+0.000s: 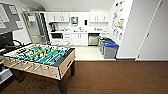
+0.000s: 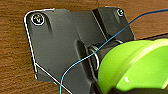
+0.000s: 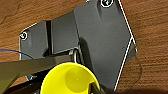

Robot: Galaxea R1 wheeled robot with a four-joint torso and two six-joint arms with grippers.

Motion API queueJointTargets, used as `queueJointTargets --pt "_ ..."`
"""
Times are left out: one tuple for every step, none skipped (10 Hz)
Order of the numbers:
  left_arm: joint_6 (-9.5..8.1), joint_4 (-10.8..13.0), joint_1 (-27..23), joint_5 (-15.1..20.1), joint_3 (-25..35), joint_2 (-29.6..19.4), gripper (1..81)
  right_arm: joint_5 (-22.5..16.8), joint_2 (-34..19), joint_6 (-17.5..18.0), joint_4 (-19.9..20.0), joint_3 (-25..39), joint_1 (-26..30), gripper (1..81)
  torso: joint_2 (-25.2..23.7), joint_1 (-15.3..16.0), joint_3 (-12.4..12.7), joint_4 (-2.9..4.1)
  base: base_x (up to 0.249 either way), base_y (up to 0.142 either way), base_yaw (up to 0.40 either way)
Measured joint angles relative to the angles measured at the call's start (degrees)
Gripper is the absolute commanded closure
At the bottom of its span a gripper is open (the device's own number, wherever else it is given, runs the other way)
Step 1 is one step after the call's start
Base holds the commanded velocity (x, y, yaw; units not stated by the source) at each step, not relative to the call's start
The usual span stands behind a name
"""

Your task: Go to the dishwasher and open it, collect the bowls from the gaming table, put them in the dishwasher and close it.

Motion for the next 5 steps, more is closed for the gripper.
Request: queueJointTargets --pt "0.0 0.0 0.0 0.0 0.0 0.0 81.1 0.0 0.0 0.0 0.0 0.0 0.1 81.1 0.0 0.0 0.0 0.0 0.138 0.0 0.0" --pt "0.0 0.0 0.0 0.0 0.0 0.0 81.1 0.0 0.0 0.0 0.0 0.0 0.0 81.1 0.0 0.0 0.0 0.0 0.138 0.0 0.0" --pt "0.0 0.0 0.0 0.0 0.0 0.0 81.1 0.0 0.0 0.0 0.0 0.0 0.0 81.1 0.0 0.0 0.0 0.0 0.138 0.0 0.0" --pt "0.0 0.0 0.0 0.0 0.0 0.0 81.1 0.0 0.0 0.0 0.0 0.0 0.0 81.1 0.0 0.0 0.0 0.0 0.138 0.0 0.0" --pt "0.0 0.0 0.0 0.0 0.0 0.0 81.1 0.0 0.0 0.0 0.0 0.0 0.0 81.1 0.0 0.0 0.0 0.0 0.138 0.0 0.0"
